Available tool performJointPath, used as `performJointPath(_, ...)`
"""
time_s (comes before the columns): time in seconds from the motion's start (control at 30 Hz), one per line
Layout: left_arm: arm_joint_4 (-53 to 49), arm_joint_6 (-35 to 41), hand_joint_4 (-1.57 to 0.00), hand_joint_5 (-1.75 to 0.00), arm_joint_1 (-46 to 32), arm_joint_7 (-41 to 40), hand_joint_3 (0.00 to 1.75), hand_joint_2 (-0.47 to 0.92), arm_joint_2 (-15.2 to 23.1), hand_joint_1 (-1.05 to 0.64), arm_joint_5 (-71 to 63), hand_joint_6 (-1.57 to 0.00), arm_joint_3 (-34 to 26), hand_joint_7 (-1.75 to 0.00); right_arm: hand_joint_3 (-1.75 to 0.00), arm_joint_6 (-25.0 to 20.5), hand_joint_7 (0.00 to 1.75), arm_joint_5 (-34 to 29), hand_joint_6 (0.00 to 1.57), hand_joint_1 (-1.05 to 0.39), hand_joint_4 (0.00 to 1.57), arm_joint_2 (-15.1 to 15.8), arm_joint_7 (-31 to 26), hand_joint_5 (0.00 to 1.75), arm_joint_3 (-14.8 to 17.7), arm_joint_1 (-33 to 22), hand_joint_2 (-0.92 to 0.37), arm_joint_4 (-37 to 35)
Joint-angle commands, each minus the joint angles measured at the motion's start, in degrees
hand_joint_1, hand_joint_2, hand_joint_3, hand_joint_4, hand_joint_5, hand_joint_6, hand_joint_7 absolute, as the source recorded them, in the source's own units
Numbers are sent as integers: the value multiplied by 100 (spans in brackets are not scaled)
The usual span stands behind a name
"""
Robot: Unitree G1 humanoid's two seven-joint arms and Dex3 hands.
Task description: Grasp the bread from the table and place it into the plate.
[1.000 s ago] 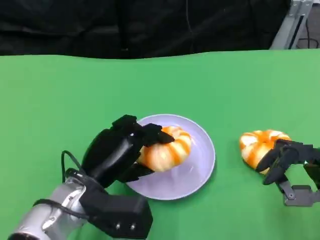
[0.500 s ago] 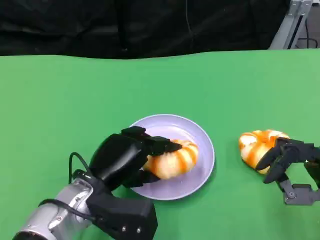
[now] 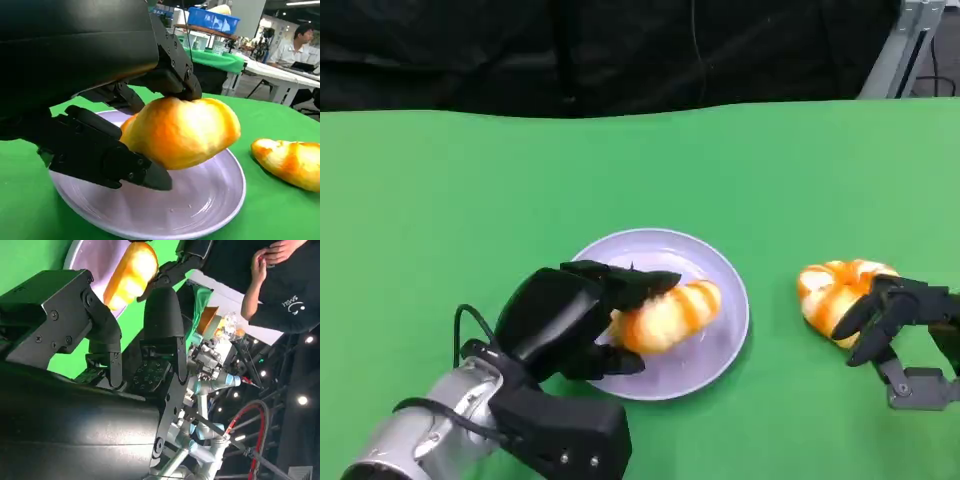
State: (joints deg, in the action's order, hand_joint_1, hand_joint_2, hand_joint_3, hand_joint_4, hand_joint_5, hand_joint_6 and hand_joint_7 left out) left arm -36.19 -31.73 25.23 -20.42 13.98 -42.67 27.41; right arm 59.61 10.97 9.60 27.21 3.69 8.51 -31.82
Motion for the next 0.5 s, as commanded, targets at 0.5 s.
performJointPath(0.5, 313, 5, -49, 0, -100, 233, 32, 92, 242, -92, 216, -44, -218, 0, -116, 84, 101, 28, 104, 22, 102, 55, -36, 123, 12, 15, -51, -70)
